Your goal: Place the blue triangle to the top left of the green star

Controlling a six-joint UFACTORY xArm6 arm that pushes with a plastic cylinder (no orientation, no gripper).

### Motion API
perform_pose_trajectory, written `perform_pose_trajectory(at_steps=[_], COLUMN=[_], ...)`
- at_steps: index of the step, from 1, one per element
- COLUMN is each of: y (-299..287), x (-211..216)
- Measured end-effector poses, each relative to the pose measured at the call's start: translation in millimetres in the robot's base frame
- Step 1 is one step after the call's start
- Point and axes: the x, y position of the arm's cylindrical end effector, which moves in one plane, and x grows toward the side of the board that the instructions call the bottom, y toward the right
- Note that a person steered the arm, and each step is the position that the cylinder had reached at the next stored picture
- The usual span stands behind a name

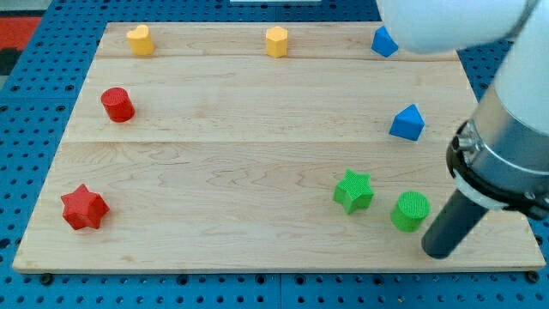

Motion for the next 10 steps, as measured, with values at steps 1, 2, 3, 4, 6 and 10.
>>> perform_pose_trajectory(at_steps=[1, 2, 3, 4, 6, 10], y=[-14, -62, -16, 58, 83, -41], x=[-25, -49, -38, -30, -127, -197])
